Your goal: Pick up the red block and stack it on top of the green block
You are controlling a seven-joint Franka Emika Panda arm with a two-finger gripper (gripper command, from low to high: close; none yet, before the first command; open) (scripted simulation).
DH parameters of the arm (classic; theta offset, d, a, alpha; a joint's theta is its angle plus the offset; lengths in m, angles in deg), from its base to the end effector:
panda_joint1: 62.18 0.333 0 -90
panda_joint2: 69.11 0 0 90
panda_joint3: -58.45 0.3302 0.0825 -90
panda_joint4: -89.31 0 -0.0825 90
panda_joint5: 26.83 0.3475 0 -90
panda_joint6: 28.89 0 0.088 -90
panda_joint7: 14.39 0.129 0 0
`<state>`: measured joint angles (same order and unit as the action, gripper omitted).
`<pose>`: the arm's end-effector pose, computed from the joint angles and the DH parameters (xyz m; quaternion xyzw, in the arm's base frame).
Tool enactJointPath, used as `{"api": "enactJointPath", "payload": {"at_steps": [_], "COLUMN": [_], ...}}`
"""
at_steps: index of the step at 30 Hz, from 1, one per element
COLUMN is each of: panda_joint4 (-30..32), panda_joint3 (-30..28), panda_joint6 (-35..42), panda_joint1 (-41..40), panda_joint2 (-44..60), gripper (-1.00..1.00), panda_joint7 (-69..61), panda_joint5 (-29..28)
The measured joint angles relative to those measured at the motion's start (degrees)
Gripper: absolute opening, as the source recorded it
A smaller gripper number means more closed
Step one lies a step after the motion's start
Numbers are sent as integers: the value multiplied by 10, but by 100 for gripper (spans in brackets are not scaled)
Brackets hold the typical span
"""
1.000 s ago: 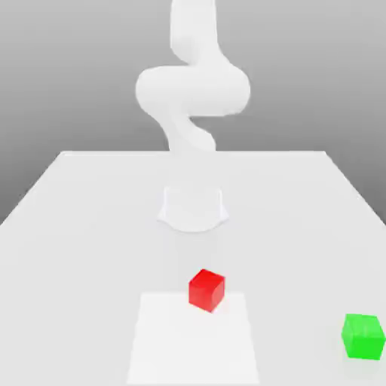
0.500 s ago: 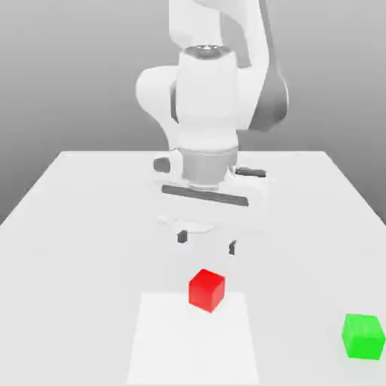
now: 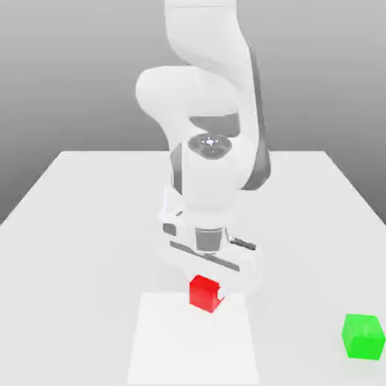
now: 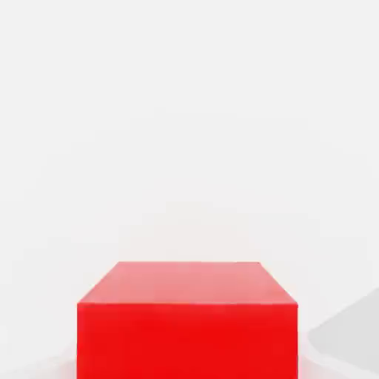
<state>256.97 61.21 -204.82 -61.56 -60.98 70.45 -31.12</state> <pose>0.3233 0.0259 0.1790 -0.7815 0.6239 -0.0005 0.0015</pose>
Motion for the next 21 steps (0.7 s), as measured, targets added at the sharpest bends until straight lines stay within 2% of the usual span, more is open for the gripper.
{"api": "enactJointPath", "payload": {"at_steps": [3,8,15,21], "panda_joint4": [6,19,-95,-208], "panda_joint3": [14,15,73,97], "panda_joint6": [46,126,192,245], "panda_joint1": [-3,4,39,114], "panda_joint2": [-53,-144,-99,-36], "gripper": [-100,-100,-100,-100], "panda_joint7": [-26,-36,181,360], "panda_joint5": [36,57,-8,-23]}}
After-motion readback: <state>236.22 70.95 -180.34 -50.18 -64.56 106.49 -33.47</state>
